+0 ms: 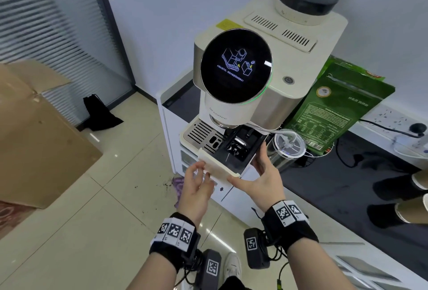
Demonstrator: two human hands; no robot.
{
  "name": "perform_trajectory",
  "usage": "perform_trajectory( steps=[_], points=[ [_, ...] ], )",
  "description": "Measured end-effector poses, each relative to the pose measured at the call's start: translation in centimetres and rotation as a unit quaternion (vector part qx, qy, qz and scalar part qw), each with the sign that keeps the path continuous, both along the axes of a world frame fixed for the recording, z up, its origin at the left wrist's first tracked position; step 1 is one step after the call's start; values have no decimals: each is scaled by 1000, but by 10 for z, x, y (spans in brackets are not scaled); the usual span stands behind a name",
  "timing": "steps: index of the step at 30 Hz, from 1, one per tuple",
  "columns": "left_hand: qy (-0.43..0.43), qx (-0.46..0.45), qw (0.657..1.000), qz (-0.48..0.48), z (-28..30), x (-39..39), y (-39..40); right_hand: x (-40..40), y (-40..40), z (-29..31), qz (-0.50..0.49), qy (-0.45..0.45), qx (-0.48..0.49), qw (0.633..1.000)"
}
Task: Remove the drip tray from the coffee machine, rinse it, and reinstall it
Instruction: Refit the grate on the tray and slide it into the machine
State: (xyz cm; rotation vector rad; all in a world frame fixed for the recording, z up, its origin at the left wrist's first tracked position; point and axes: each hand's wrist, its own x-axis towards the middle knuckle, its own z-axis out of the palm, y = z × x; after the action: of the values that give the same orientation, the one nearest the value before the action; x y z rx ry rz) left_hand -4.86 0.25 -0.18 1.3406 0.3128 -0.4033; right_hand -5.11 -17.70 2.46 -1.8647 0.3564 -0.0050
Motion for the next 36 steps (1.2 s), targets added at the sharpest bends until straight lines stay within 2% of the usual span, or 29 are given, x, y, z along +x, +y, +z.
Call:
perform_trajectory(
  steps=[8, 13, 23, 27, 31, 36],
  points=[
    [40, -31, 999, 5, -14, 0, -9, -12, -11, -16, -21, 11, 5, 1000],
    [-2, -30, 999, -39, 0, 15, -33, -2, -29, 0, -27, -17, 16, 999],
    [20, -30, 998, -42, -4, 22, -54, -7, -44, 4, -23, -42, -17, 999],
    [15, 17, 997, -70, -17, 29, -44, -11, -45, 1, -13, -32, -36, 999],
    [-4, 85, 995, -58, -27, 33, -27, -19, -42, -5, -14, -18, -54, 998],
    [-103, 168, 980, -26, -28, 49, -13, -12, -42, 1, 20, -24, -101, 994]
  ],
)
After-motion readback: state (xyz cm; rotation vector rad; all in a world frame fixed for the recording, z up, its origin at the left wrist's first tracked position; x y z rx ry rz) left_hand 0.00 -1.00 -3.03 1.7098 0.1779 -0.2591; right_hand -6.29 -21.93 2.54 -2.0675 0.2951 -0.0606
